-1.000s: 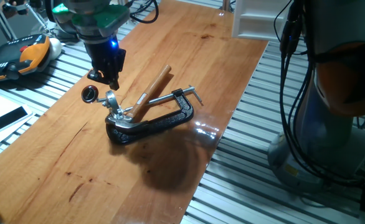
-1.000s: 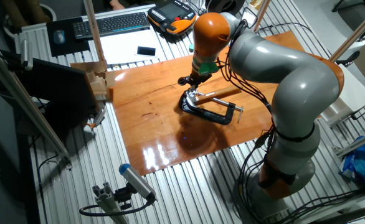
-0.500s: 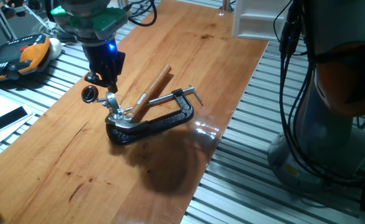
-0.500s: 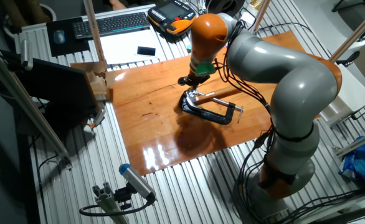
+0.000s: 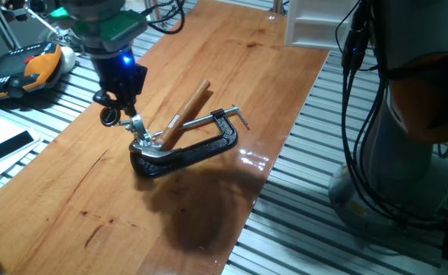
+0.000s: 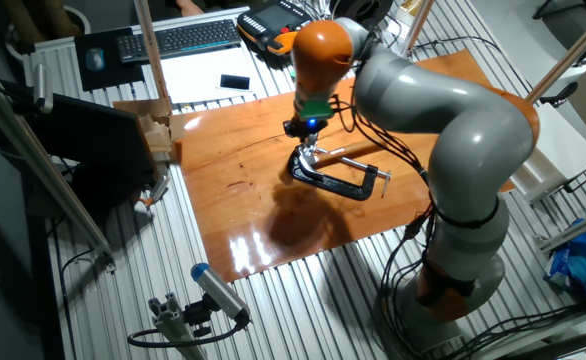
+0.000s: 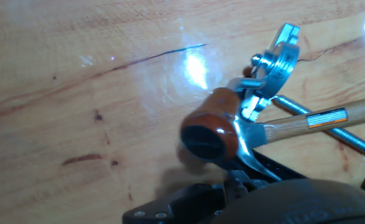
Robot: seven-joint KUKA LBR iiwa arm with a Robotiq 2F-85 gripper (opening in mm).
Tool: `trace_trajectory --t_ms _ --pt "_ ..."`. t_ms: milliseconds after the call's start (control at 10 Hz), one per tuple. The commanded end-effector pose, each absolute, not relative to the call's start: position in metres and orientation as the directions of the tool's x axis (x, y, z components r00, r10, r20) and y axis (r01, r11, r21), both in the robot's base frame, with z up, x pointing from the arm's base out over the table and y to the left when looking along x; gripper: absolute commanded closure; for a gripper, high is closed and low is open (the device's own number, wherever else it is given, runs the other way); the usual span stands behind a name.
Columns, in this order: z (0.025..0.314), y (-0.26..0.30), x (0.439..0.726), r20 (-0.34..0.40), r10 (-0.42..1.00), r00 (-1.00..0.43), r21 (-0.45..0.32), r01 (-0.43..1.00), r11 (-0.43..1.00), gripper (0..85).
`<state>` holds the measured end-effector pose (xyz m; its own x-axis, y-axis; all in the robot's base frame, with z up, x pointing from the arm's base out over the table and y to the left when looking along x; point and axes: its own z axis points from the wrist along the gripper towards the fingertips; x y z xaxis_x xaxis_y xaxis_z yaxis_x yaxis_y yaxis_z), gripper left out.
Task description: Push down the lever
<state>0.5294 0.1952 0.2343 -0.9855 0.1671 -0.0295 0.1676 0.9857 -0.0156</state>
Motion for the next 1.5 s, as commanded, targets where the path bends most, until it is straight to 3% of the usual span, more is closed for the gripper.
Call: trace_trajectory --t_ms 0,1400 --pt "0.233 0.199 0.53 -0.032 0.173 -0.984 -0.018 0.173 0.985 85.0" --pt "0.221 0.218 0.539 -0.07 0.258 -0.964 -0.068 0.263 0.962 85.0"
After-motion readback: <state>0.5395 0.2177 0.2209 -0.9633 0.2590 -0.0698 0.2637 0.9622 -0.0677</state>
